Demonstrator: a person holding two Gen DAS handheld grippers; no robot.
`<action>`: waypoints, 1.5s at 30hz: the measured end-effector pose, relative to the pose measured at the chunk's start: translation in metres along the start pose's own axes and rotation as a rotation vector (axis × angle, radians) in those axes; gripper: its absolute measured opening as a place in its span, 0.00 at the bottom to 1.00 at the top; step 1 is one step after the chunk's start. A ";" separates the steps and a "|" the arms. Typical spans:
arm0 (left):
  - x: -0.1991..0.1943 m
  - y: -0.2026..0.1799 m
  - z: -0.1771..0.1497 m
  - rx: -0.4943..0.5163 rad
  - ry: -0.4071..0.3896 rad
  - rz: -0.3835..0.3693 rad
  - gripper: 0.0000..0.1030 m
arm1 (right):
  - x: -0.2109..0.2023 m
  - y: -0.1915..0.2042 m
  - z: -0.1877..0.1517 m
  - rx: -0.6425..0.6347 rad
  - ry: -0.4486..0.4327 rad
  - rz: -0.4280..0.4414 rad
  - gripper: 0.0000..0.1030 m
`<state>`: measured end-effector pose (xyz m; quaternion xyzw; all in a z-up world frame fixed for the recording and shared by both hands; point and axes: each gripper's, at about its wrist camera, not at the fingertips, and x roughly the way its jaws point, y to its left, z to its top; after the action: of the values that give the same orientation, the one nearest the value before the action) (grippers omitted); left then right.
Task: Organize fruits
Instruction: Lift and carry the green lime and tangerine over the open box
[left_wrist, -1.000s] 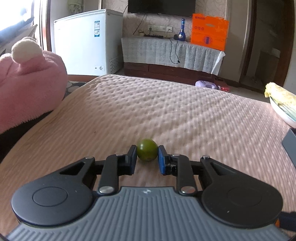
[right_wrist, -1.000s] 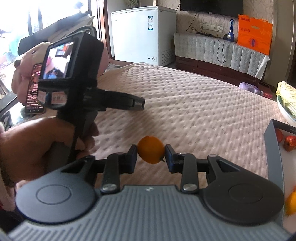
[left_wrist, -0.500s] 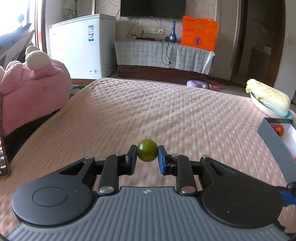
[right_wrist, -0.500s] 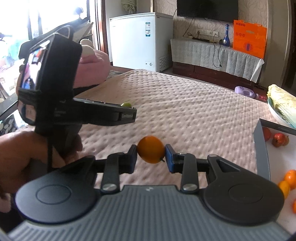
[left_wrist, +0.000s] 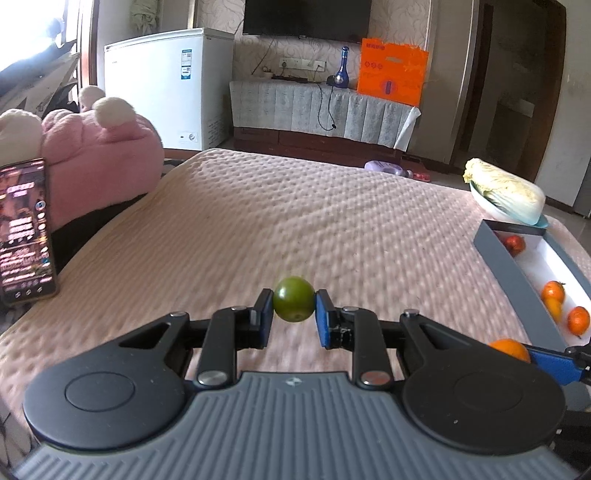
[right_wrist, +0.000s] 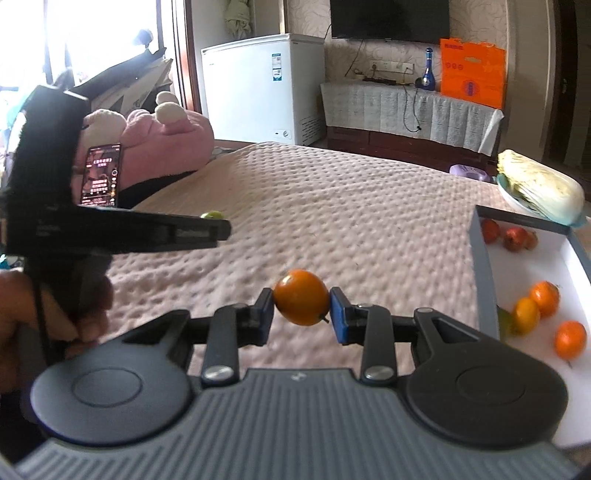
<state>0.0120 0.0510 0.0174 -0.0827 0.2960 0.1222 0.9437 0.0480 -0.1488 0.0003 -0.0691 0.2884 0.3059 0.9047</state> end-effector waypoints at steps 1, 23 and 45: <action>-0.005 0.001 -0.002 -0.006 0.002 -0.001 0.28 | -0.004 0.000 -0.003 -0.001 -0.001 -0.001 0.34; -0.038 -0.045 -0.015 0.081 -0.038 -0.019 0.28 | -0.052 -0.029 -0.014 0.025 -0.063 -0.035 0.34; -0.027 -0.100 -0.010 0.136 -0.055 -0.107 0.28 | -0.082 -0.085 -0.021 0.102 -0.111 -0.108 0.34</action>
<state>0.0128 -0.0523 0.0330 -0.0306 0.2727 0.0534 0.9601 0.0359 -0.2657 0.0251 -0.0215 0.2491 0.2450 0.9367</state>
